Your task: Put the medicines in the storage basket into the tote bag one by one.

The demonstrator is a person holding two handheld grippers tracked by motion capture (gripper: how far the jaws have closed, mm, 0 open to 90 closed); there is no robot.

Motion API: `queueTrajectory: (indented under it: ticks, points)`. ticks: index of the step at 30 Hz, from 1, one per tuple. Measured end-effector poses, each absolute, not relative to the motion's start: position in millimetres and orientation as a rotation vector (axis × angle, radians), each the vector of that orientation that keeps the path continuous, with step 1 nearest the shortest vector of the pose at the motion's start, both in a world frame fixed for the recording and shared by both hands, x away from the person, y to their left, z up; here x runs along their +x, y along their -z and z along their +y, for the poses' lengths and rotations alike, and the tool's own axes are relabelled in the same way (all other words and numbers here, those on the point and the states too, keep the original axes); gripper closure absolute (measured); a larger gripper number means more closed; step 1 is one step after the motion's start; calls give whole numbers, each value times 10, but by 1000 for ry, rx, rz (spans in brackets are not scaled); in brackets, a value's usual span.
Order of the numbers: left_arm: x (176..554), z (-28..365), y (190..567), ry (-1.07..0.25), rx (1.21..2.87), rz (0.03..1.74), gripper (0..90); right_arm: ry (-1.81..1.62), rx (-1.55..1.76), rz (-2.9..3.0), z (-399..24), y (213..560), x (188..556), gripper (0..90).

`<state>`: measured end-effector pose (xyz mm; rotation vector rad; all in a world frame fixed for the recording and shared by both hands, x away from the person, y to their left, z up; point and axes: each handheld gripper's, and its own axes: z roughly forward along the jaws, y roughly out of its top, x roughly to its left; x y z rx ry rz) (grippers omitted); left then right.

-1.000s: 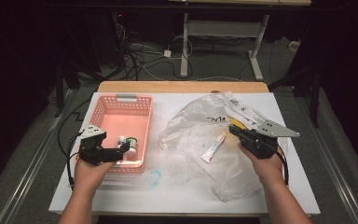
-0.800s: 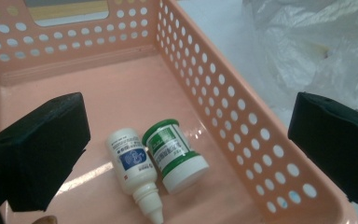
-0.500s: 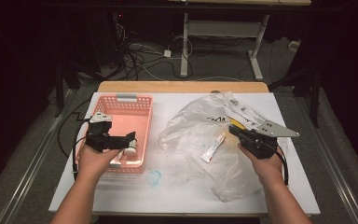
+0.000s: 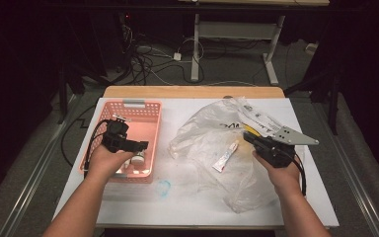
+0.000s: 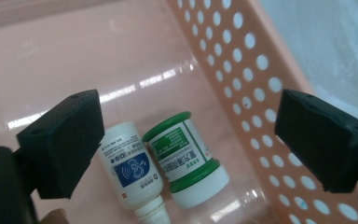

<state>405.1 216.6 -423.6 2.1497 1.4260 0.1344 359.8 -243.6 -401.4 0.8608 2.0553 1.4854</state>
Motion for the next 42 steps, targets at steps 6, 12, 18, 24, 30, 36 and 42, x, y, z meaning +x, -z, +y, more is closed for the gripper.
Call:
queueTrajectory:
  ticks: [6, 12, 18, 24, 30, 36, 42]
  points:
    - [4127, 2133, 4277, -63, 2206, 1454, 191, -1486, 859, 2054, -2433, 4014, 3598, 900]
    - [4203, 2075, 4352, 21, 2277, 1520, 264, -1491, 858, 2051, -2436, 4002, 3589, 900]
    - [4236, 2060, 4385, 86, 2281, 1546, 354, -1488, 857, 2051, -2429, 4001, 3582, 900]
    - [4253, 2032, 4396, 116, 2284, 1545, 397, -1491, 855, 2052, -2425, 4003, 3585, 900]
    - [4270, 1944, 4410, 134, 2323, 1522, 411, -1486, 857, 2056, -2422, 4006, 3583, 900]
    - [4304, 1871, 4435, 152, 2346, 1517, 446, -1487, 855, 2053, -2426, 4004, 3584, 900]
    - [4339, 1855, 4479, 175, 2355, 1530, 475, -1486, 857, 2053, -2424, 4008, 3587, 900]
